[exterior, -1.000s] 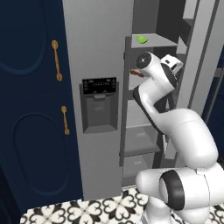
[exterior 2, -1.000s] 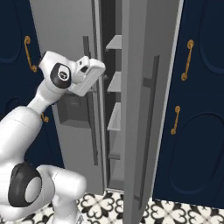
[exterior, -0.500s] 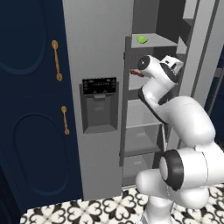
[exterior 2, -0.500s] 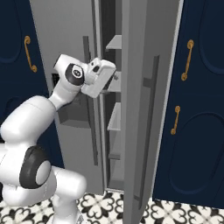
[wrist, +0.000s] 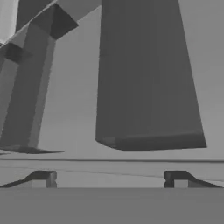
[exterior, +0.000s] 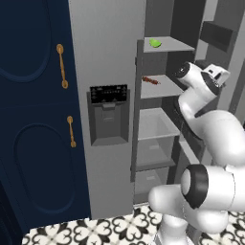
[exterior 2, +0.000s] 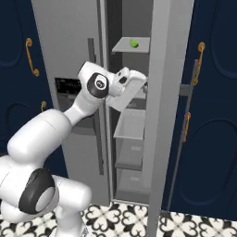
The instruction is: Grab a lemon wedge from the fridge and one ice cube from the ice bowl, and put them in the glass of lemonade.
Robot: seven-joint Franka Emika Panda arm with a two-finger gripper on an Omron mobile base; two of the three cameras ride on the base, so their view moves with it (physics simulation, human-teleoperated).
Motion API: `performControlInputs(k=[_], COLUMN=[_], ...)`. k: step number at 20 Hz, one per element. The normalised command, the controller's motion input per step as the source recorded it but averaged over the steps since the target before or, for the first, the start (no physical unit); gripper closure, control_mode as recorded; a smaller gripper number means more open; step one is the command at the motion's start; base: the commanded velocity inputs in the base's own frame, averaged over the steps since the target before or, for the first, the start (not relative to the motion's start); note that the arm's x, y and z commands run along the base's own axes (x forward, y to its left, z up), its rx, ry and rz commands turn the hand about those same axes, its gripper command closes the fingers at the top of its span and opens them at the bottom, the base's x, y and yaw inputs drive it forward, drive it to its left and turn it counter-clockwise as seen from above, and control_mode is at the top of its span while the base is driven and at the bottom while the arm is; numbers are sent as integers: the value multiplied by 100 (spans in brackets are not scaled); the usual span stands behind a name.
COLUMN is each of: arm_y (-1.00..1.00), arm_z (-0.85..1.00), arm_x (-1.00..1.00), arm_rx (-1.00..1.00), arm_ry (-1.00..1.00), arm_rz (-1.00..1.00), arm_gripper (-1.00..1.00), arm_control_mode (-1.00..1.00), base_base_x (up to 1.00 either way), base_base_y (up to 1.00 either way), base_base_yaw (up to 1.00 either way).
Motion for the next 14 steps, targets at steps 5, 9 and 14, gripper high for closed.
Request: performControlInputs(k=[5, 9, 14], arm_y=[-99, -16, 80], arm_z=[-3, 2, 19], arm_x=[-43, -27, -68], arm_rx=[0, 0, 0], arm_ry=[0, 0, -9], arm_rz=[-12, -2, -2], arm_gripper=[-100, -100, -100], arm_control_mode=[-100, -100, -100], base_base_x=[0, 0, 0], base_base_y=[0, 0, 0], base_base_yaw=[0, 0, 0])
